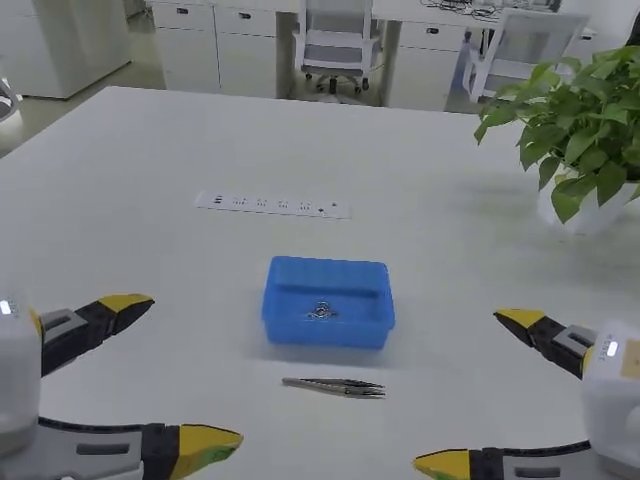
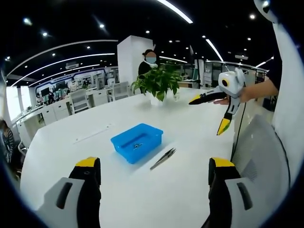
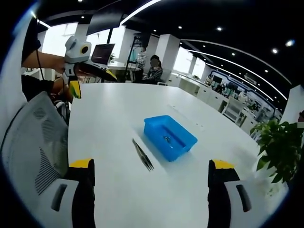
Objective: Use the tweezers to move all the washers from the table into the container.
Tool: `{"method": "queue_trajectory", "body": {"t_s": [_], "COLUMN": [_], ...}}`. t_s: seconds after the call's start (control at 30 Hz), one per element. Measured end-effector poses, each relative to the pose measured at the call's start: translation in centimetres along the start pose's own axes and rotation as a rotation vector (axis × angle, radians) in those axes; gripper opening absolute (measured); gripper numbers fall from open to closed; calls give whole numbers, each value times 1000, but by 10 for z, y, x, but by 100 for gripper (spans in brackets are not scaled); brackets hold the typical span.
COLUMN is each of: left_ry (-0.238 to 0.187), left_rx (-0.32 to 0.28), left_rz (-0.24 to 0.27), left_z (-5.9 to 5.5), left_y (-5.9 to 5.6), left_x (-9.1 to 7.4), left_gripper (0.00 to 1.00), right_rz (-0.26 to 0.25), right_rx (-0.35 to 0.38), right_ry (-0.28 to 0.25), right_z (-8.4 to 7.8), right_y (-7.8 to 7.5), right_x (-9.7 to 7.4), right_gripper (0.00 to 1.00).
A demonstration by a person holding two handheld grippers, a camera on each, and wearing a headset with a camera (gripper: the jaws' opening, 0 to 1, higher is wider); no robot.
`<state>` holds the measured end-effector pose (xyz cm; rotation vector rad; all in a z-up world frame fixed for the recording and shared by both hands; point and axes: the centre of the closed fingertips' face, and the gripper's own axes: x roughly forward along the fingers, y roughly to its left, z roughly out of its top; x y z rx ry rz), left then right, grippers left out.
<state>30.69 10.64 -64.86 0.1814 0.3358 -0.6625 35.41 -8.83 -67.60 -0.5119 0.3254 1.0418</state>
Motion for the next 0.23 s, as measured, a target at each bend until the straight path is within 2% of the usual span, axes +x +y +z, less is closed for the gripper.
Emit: {"method": "queue_trajectory", "body": {"t_s": [0.23], "left_ry": [-6], "left_rx": [-2], "left_rz": [-8], "left_z": [3], "left_y": [-5], "left_x": [2], "left_gripper": [100], "right_rz": [-8], "right_rx": [10], "right_ry": [-7], "right_z": [2], "right_y": [-1], "right_x": [-3], "right_gripper": [100]}}
